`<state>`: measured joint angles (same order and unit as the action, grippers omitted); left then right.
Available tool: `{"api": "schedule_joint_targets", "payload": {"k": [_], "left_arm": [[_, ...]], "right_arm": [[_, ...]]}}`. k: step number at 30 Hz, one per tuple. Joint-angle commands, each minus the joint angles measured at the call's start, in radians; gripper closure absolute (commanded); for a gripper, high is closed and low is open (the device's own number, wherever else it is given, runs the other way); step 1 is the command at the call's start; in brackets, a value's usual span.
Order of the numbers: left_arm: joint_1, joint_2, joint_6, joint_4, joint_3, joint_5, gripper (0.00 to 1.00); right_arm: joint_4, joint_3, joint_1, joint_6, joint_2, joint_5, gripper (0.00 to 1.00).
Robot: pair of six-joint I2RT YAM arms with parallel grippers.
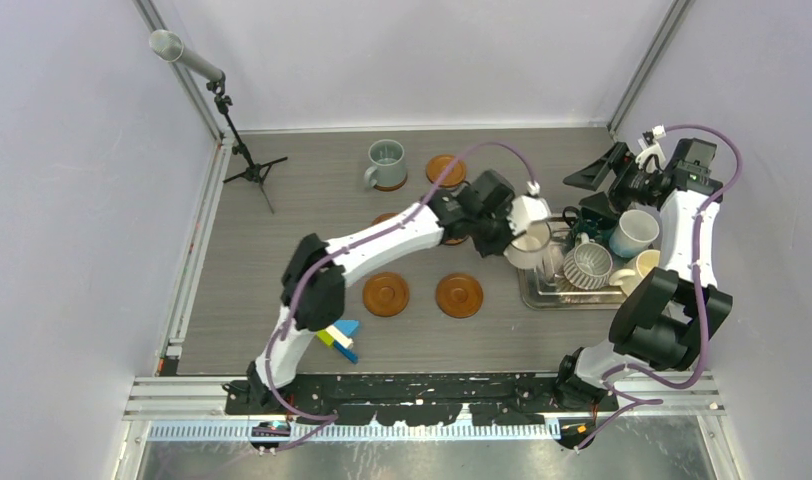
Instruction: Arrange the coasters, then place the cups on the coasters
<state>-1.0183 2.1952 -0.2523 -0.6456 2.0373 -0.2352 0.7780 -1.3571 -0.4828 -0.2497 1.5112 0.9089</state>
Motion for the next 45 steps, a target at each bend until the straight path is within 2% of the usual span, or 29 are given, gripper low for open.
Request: {"api": "schedule_joint_targets", "payload": {"k": [1, 12, 19, 24, 30, 45], "left_arm": [[0.08, -0.266, 0.041, 0.156, -0.105, 0.04, 1.0], [0.343, -0.657, 0.029, 0.218, -0.566, 0.088, 1.0], [0.486, -0.785, 0.042, 0.344, -0.843, 0.149, 1.0], [0.513, -0.792, 0.061, 0.406, -0.914, 0.194, 1.0], [0.517, -0.782, 0.089, 0.477, -0.967, 0.164, 1.0], [0.517, -0.659, 0.125, 0.514, -0.958, 0.157, 1.0]], "right_arm": [[-0.012, 0.006, 0.015, 0.001, -0.064, 0.009, 0.16], [0.043, 0.023, 0.193, 0.123, -0.07, -0.18, 0.16], [0.032, 0.04, 0.245, 0.136, -0.044, -0.229, 0.16], [0.027, 0.042, 0.256, 0.14, -0.025, -0.238, 0.16], [0.024, 0.047, 0.257, 0.141, -0.014, -0.244, 0.16], [0.024, 0.047, 0.257, 0.145, -0.003, -0.246, 0.16]]}}
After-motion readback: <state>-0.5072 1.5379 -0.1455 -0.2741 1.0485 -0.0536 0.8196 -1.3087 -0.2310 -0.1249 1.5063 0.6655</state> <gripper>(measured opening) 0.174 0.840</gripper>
